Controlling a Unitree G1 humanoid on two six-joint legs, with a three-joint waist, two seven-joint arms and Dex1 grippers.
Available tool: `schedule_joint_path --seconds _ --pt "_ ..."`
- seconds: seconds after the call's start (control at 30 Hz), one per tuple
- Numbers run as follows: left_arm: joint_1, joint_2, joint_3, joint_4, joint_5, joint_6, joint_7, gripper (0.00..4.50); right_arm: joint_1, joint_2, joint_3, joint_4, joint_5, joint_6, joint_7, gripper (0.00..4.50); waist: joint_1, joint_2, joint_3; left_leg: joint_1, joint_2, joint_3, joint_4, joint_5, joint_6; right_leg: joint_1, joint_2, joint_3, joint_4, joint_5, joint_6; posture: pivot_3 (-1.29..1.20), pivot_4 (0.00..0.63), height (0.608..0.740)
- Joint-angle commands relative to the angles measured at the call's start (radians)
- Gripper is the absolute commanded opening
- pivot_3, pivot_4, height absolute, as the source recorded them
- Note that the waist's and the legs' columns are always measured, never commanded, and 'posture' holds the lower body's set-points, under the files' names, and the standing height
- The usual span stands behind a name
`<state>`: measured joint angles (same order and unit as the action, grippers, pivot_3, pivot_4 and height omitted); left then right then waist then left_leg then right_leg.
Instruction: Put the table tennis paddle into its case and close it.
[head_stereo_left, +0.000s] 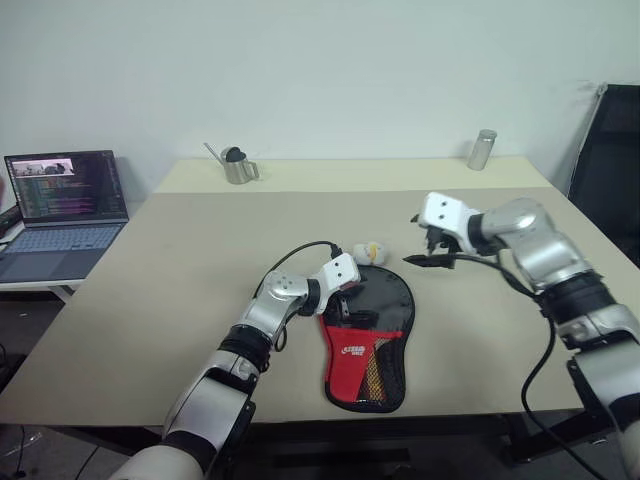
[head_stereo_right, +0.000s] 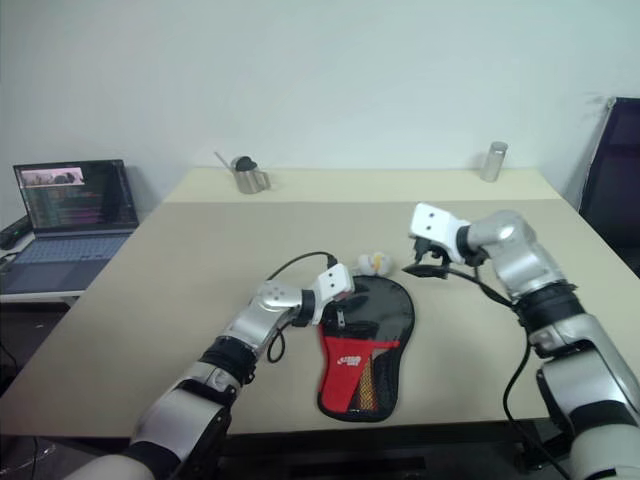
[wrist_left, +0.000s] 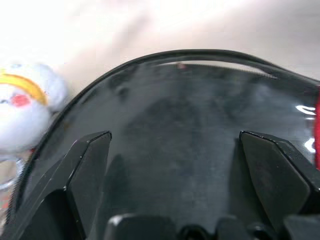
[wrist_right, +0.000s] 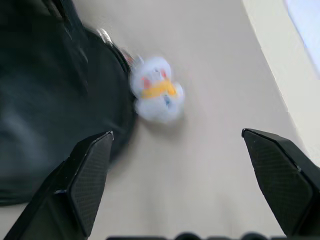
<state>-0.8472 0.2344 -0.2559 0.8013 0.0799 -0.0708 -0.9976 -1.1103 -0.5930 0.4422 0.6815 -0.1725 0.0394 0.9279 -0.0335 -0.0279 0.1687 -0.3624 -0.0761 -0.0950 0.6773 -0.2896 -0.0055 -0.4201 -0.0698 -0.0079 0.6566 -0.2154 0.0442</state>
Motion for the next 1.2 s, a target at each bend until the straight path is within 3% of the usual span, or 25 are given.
schedule_joint_path --seconds 0.03,0.37,1.2 --pt "0.059 0.009 -0.028 0.018 0.041 0.037 0.036 4.47 -0.105 0.073 0.028 0.212 -0.121 -0.166 -0.156 4.5 0.001 0.0 0.0 0.0 0.0 0.0 0.0 0.0 0.0 0.0 0.001 0.0 0.001 0.0 0.0 0.0 0.15 0.74" --pt "0.153 0.029 -0.027 -0.15 0.028 0.137 0.064 4.47 -0.161 0.21 0.05 0.483 -0.249 -0.327 -0.277 4.5 -0.002 0.005 -0.004 0.0 0.0 -0.001 0.0 0.0 -0.001 -0.001 0.0 0.001 0.001 0.0 0.0 0.0 0.15 0.74" --pt "0.275 0.085 -0.041 -0.42 0.031 0.299 0.128 4.47 -0.176 0.42 0.144 0.631 -0.493 -0.323 -0.663 4.5 -0.023 0.01 -0.007 0.001 0.0 -0.002 -0.001 0.0 -0.002 -0.002 0.001 0.003 0.002 -0.001 -0.002 0.0 0.15 0.74"
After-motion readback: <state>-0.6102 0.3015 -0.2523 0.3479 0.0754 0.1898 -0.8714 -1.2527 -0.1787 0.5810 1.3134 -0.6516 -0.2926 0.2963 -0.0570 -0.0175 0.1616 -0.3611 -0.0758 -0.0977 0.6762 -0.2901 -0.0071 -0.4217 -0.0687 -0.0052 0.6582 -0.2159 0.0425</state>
